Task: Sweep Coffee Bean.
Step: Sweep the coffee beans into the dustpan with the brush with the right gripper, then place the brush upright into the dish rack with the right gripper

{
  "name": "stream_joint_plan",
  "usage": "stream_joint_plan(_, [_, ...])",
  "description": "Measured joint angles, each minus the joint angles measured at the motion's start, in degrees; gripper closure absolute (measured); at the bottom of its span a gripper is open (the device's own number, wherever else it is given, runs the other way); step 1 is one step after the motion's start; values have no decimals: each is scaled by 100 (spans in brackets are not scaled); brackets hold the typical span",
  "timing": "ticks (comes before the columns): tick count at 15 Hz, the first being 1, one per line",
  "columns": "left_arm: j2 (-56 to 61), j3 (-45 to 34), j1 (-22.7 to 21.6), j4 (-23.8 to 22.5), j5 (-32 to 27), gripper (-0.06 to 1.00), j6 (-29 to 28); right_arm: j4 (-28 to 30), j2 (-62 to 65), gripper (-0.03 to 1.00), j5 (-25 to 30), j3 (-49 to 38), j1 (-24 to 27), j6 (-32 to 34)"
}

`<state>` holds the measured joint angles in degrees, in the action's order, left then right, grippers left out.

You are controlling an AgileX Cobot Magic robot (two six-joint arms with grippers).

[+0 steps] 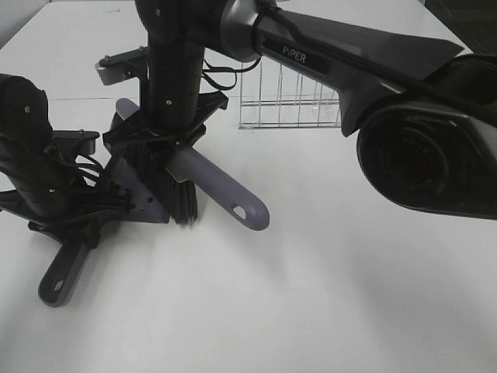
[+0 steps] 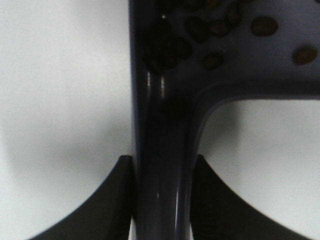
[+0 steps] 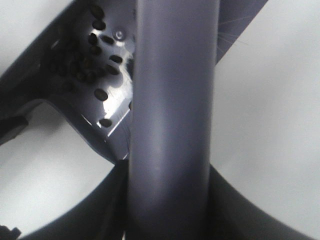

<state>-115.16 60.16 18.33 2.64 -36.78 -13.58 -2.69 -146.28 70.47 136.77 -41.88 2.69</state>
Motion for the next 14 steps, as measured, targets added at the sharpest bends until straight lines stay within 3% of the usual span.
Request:
stream_joint_plan(3, [0,0,0,6,0,68,0,166,29,70,6,143,0,6])
stream_joint_plan(7, [0,0,0,6,-6,68,0,865,441,70,17,143,74,6])
stream_joint_plan(11, [0,0,0,11,-11,68,0,917,1169,70,17,149,785,6])
stream_joint_plan(14, [0,0,0,11,-23,68,0,974,1862,70,23,-355,1530,-29])
